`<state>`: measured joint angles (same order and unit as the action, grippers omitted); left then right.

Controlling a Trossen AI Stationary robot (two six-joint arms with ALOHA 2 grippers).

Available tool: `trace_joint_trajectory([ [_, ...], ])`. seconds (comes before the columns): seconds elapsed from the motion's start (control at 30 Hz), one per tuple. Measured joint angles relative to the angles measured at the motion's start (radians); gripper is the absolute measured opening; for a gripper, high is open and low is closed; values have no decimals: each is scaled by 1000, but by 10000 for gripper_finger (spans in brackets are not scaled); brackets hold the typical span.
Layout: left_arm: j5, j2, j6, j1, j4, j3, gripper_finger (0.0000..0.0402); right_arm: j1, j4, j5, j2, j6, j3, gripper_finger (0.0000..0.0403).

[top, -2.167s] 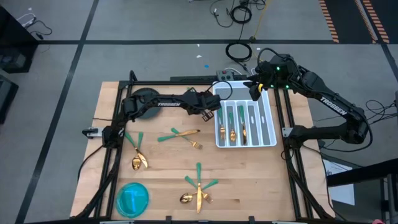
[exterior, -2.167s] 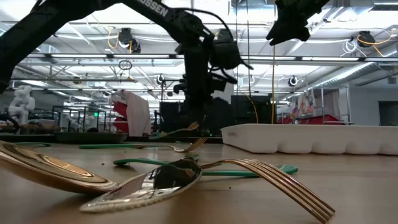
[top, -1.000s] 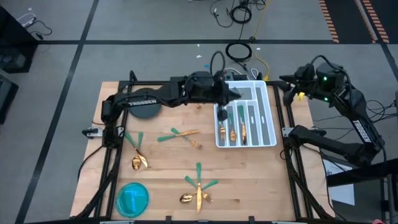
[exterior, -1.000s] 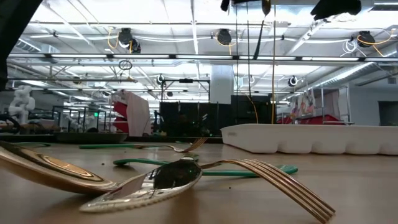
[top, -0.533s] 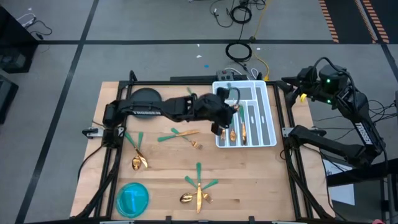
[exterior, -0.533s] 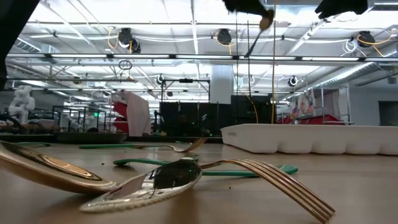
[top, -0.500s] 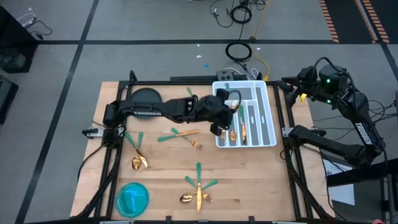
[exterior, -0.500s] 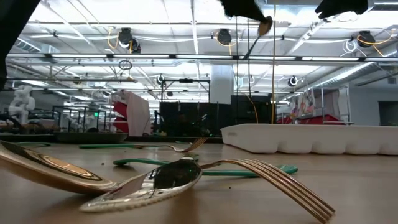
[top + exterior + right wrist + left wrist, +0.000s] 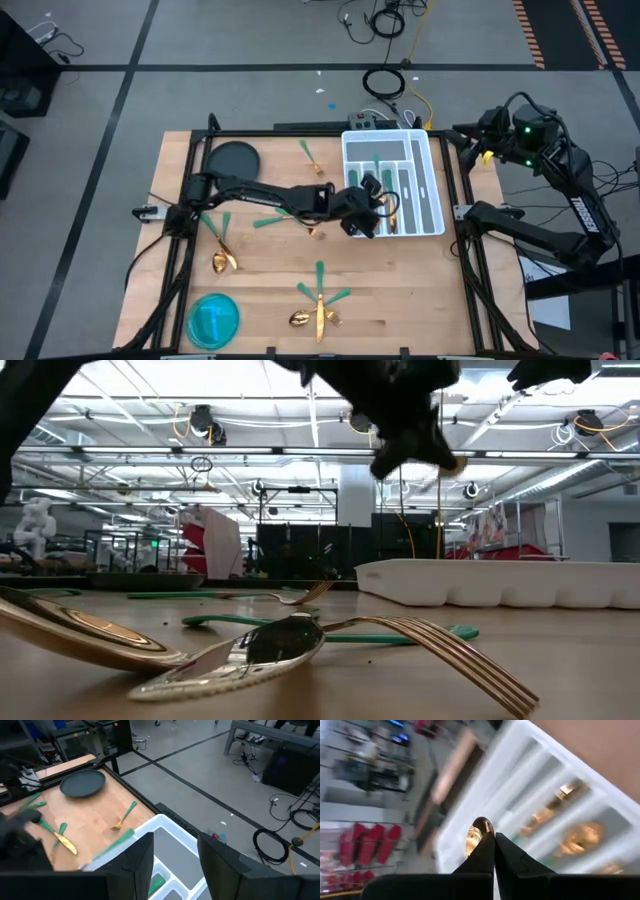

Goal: Sort silverware
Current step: Put the green spoon into the white silverware organizer

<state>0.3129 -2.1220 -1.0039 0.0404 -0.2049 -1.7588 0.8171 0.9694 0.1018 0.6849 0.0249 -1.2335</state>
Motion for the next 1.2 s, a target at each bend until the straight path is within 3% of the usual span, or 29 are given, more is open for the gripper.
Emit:
trace_joint_trajectory([
  [0.43, -37, -166, 13, 5, 34, 2, 0, -1, 36, 2, -3, 17, 0, 146],
  [0.63, -71, -193, 82, -12, 37, 1, 0, 0, 53, 3, -6, 23, 0, 146],
  [1.2, -157, -220, 92, -59, 42, -1, 15, 0, 79, 4, -8, 35, 0, 146],
])
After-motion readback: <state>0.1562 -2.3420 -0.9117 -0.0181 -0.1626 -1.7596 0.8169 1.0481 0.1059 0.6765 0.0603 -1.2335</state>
